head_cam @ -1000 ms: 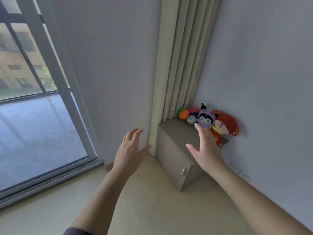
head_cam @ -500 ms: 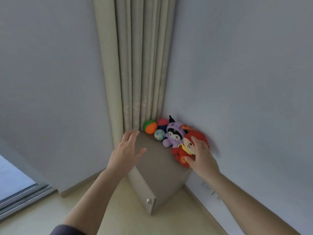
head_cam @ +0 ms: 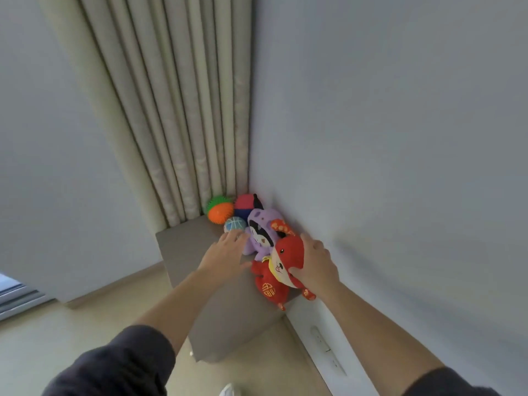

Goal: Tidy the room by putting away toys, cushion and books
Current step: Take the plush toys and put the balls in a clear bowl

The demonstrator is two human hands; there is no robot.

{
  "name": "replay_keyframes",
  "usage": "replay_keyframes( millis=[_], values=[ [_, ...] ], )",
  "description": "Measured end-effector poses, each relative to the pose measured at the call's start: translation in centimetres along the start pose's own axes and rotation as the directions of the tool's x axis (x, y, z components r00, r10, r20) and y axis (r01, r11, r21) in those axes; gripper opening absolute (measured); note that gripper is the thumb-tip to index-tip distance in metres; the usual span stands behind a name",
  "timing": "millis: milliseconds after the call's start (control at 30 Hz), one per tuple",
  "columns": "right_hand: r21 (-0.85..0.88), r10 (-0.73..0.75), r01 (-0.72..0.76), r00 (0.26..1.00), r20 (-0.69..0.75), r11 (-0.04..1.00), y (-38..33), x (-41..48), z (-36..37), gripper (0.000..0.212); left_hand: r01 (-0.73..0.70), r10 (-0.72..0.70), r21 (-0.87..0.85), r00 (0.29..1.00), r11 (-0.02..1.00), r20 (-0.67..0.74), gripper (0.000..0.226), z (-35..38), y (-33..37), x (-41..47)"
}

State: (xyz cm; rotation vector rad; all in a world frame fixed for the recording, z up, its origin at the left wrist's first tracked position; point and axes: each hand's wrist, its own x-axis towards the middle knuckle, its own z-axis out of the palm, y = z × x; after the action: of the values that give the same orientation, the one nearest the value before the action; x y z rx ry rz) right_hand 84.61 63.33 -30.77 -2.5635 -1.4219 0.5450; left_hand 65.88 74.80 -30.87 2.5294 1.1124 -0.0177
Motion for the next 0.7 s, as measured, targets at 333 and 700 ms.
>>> replay_keyframes(
  millis=[333,700],
  values=[
    [-0.103,0.174,-0.162,0.977,0.121,0.981,1.4,8.2,4.1,0.088,-0.209,0.107,0.330,0.948,0.920,0.300,0.079,4.4,-0.9,17.5],
    [-0.038,0.287,-0.284,0.947,0.142,0.958,1.1,10.8,8.4,0.103,-0.446,0.310,0.552,0.893,0.705,0.326,0.058,7.7,-2.2,25.7]
  ],
)
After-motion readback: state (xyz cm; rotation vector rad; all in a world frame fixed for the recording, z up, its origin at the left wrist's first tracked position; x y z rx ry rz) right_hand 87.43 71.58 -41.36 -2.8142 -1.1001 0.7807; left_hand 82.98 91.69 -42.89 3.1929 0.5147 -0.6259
